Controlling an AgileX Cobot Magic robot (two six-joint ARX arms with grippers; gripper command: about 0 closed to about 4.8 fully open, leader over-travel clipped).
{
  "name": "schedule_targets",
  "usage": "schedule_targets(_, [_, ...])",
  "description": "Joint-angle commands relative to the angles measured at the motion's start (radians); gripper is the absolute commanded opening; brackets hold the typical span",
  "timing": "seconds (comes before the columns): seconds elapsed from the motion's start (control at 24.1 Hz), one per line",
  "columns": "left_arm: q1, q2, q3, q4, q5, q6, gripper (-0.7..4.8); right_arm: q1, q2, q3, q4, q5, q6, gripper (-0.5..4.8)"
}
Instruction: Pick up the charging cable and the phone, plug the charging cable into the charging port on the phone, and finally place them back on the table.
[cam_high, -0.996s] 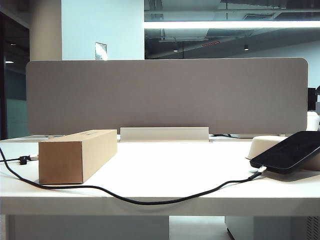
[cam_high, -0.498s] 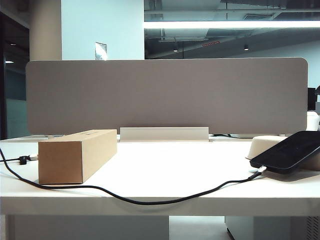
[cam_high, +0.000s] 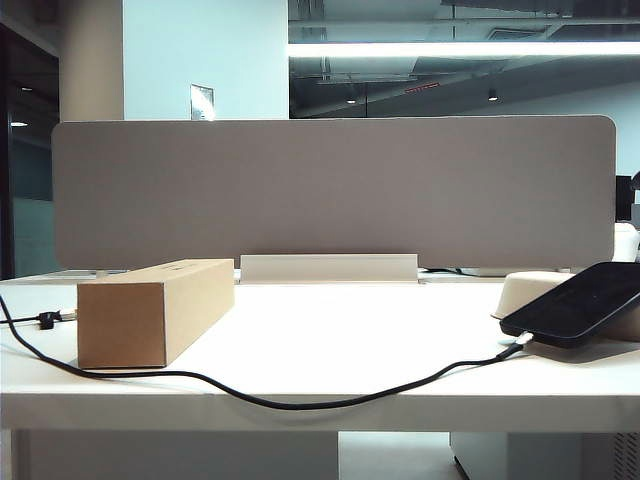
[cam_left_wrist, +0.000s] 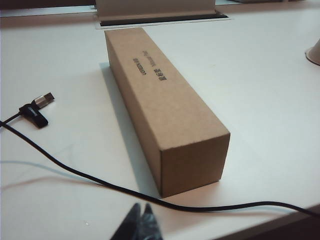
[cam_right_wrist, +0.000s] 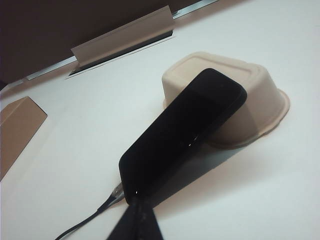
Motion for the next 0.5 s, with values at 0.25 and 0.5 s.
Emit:
schedule_targets(0.25, [-0.002, 0.001, 0.003, 0.012, -0.003, 0.001, -0.06, -0.001, -0.001, 0.002, 0.027, 0.000, -0.004, -0.05])
schedule_targets(0.5, [0.107, 0.000, 0.004, 0.012, 0.064, 0.000, -0.06, -0.002, -0.001, 0.002, 0.027, 0.003, -0.004, -0.05])
